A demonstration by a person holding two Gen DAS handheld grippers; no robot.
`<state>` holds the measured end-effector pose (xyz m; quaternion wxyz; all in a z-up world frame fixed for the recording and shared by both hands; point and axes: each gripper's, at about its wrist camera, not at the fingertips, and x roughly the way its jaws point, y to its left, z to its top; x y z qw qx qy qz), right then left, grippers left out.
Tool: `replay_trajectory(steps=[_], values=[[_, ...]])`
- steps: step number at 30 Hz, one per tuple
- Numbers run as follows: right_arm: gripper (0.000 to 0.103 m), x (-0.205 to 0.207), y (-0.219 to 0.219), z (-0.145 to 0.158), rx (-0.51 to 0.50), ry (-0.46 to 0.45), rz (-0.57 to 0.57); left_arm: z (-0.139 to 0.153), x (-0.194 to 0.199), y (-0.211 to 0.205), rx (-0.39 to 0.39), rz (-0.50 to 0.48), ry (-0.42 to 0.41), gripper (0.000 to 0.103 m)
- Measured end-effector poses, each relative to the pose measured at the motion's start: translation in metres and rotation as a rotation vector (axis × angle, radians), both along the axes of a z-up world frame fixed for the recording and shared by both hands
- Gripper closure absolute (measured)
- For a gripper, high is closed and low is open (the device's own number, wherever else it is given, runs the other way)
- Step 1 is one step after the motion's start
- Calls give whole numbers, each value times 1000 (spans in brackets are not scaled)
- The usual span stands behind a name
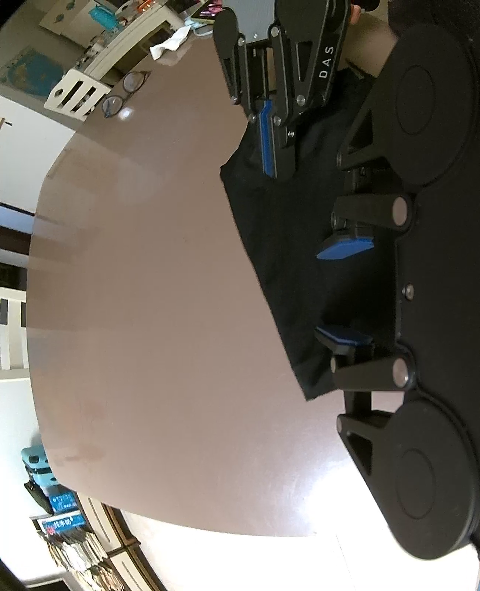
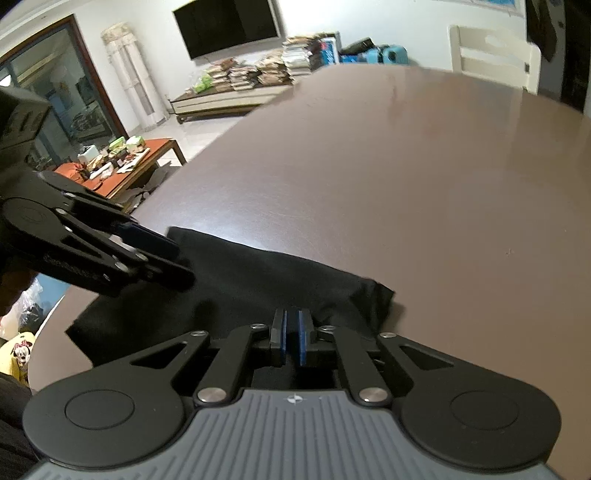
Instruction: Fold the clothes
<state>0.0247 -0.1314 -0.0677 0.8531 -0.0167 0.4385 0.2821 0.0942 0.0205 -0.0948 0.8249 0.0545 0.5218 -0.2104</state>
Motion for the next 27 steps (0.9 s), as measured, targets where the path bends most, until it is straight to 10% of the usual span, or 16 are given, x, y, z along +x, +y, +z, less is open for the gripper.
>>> replay_trajectory(steps=[27], values=[[99,-40,-13,0,1,30,96,9,-55,-5,52,-72,6,60]])
